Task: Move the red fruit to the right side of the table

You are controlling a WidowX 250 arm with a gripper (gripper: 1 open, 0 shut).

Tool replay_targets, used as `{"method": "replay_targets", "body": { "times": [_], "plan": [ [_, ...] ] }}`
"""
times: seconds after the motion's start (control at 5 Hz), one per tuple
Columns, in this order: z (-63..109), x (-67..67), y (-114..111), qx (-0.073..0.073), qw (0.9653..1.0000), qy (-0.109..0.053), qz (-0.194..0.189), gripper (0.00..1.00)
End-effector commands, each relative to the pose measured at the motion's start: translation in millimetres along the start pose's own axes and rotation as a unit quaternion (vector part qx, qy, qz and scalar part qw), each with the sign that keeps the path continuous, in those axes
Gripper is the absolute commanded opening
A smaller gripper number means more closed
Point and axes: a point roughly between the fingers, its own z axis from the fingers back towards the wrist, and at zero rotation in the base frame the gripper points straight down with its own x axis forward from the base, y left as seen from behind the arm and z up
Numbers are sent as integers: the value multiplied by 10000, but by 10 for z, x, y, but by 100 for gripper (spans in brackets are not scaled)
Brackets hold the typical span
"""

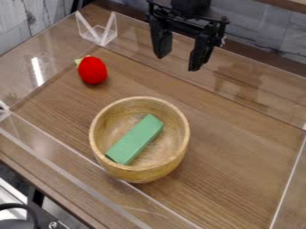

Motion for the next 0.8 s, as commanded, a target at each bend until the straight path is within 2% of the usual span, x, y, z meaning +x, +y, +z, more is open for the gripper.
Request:
{"method": "replay_targets", "body": {
  "times": [0.0,0.2,0.6],
  "plan": [
    [-201,-17,4,-10,9999,164,-38,100],
    [-346,-67,351,21,9996,96,279,100],
    [-407,-166,1091,100,9978,-339,557,100]
  ]
}}
